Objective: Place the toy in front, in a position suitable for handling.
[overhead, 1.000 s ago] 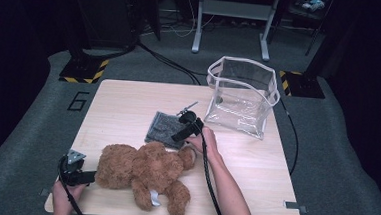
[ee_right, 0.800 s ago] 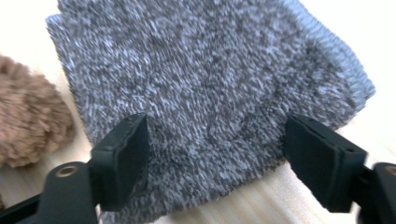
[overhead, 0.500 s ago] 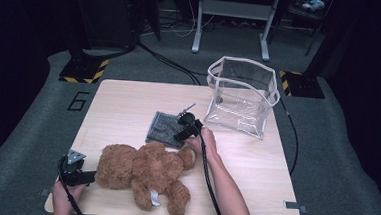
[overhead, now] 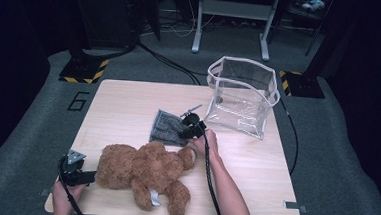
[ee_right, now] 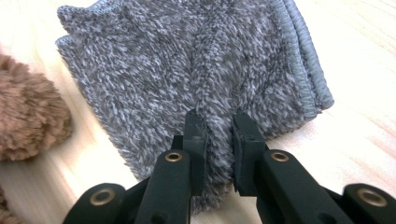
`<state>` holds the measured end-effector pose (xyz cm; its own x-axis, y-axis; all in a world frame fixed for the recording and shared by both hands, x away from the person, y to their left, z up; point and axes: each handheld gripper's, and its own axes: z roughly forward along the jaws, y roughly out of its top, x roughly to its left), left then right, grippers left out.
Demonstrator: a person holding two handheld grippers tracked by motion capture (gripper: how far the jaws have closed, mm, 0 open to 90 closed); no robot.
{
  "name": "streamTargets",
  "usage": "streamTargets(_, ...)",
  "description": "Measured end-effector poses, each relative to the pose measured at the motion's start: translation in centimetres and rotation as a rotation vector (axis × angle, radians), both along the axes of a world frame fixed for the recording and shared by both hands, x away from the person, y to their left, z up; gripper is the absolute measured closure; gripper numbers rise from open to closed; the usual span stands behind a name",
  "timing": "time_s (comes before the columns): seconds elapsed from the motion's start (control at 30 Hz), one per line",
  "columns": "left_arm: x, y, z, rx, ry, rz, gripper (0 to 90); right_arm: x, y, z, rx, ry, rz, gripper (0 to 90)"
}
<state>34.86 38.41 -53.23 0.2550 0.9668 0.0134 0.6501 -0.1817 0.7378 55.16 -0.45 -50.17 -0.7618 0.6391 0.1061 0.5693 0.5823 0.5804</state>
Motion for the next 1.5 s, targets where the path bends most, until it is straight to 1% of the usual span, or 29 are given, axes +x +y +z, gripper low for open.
streamTargets(0.1,0.0,0.0,0.0,0.001,0.0,-0.001,7.6,-0.2,-0.1,0.2,0.018,0.0,-0.011,79.8)
streamTargets(0.13,0.0,0.0,0.0,0.0,0.0,0.0,7.6,-0.3,-0.1,0.4,0.023,0.014,-0.019,79.9)
streamTargets(0.17,0.0,0.0,0.0,0.0,0.0,0.0,7.6,-0.3,-0.3,0.5,0.026,-0.003,-0.012,79.9)
streamTargets(0.2,0.0,0.0,0.0,0.0,0.0,0.0,7.5,-0.4,-0.4,0.7,0.041,-0.007,-0.014,79.9)
streamTargets(0.23,0.0,0.0,0.0,0.0,0.0,0.0,7.6,-0.5,-0.5,1.0,0.058,-0.024,-0.01,79.9)
streamTargets(0.27,0.0,0.0,0.0,0.0,0.0,0.0,7.6,-0.5,-0.5,1.0,0.058,-0.024,-0.01,79.9)
streamTargets(0.3,0.0,0.0,0.0,0.001,0.0,0.0,7.6,-0.7,-0.4,1.4,0.064,-0.043,-0.003,79.9)
streamTargets(0.37,0.0,-0.1,0.0,-0.005,-0.004,0.005,7.6,-1.0,-0.5,1.8,0.067,-0.048,-0.006,79.9)
streamTargets(0.4,0.0,-0.1,-0.1,-0.009,-0.008,0.01,7.5,-1.1,-0.6,2.0,0.069,-0.062,-0.002,79.9)
streamTargets(0.43,0.0,-0.1,-0.1,-0.009,-0.008,0.01,7.6,-1.1,-0.6,2.0,0.069,-0.062,-0.002,79.9)
streamTargets(0.47,0.0,-0.1,-0.1,-0.008,-0.008,0.01,7.6,-1.3,-0.8,2.4,0.088,-0.071,-0.005,79.9)
streamTargets(0.6,0.0,-0.1,0.0,-0.008,-0.008,0.009,7.6,-1.6,-1.0,2.9,0.097,-0.084,-0.008,79.9)
streamTargets(0.67,0.0,-0.1,0.0,-0.008,-0.008,0.009,7.6,-2.0,-1.3,3.6,0.117,-0.074,-0.023,79.9)
streamTargets(0.7,0.0,-0.1,-0.1,-0.009,-0.008,0.01,7.6,-1.9,-1.4,3.7,0.124,-0.09,-0.014,79.9)
streamTargets(0.77,0.0,-0.1,-0.1,-0.009,-0.008,0.01,7.6,-2.1,-1.5,3.9,0.13,-0.08,-0.021,79.9)
streamTargets(0.8,0.0,-0.1,0.0,-0.008,-0.008,0.01,7.6,-2.1,-1.6,3.9,0.139,-0.1,-0.016,79.9)
streamTargets(0.83,0.0,-0.1,-0.1,-0.009,-0.008,0.01,7.6,-2.2,-1.7,4.1,0.142,-0.093,-0.023,79.9)
streamTargets(0.87,0.0,-0.1,-0.1,-0.009,-0.008,0.01,7.6,-2.3,-1.9,4.3,0.142,-0.104,-0.015,79.9)
streamTargets(0.9,0.0,-0.1,0.0,-0.009,-0.007,0.01,7.6,-2.4,-2.0,4.4,0.141,-0.096,-0.023,79.9)
streamTargets(0.93,0.0,-0.1,0.0,-0.009,-0.006,0.009,7.6,-2.5,-2.2,4.6,0.155,-0.104,-0.026,79.9)
streamTargets(1.0,0.0,-0.1,0.0,-0.009,-0.006,0.009,7.6,-2.7,-2.3,4.8,0.155,-0.098,-0.04,79.8)
streamTargets(1.03,0.0,-0.1,0.0,-0.008,-0.007,0.009,7.6,-2.7,-2.6,5.1,0.157,-0.115,-0.032,79.8)
streamTargets(1.07,0.0,-0.1,0.0,-0.009,-0.007,0.009,7.6,-2.8,-2.6,5.1,0.152,-0.12,-0.032,79.8)
streamTargets(1.2,0.0,-0.1,0.0,-0.009,-0.006,0.009,7.6,-2.9,-2.9,5.3,0.148,-0.115,-0.039,79.8)
streamTargets(1.3,0.0,-0.1,-0.1,-0.009,-0.007,0.01,7.6,-3.0,-3.5,5.4,0.158,-0.119,-0.05,79.8)
streamTargets(1.37,0.0,-0.1,0.0,-0.009,-0.007,0.01,7.6,-3.0,-3.6,5.5,0.157,-0.117,-0.046,79.8)
streamTargets(1.4,0.0,-0.1,0.0,-0.009,-0.007,0.01,7.6,-3.2,-3.9,5.6,0.155,-0.125,-0.05,79.8)
streamTargets(1.47,0.0,-0.1,-0.1,-0.009,-0.008,0.01,7.6,-3.2,-3.9,5.6,0.155,-0.123,-0.051,79.8)
streamTargets(1.5,0.0,-0.1,0.0,-0.009,-0.007,0.009,7.6,-3.3,-4.2,5.8,0.158,-0.137,-0.051,79.8)
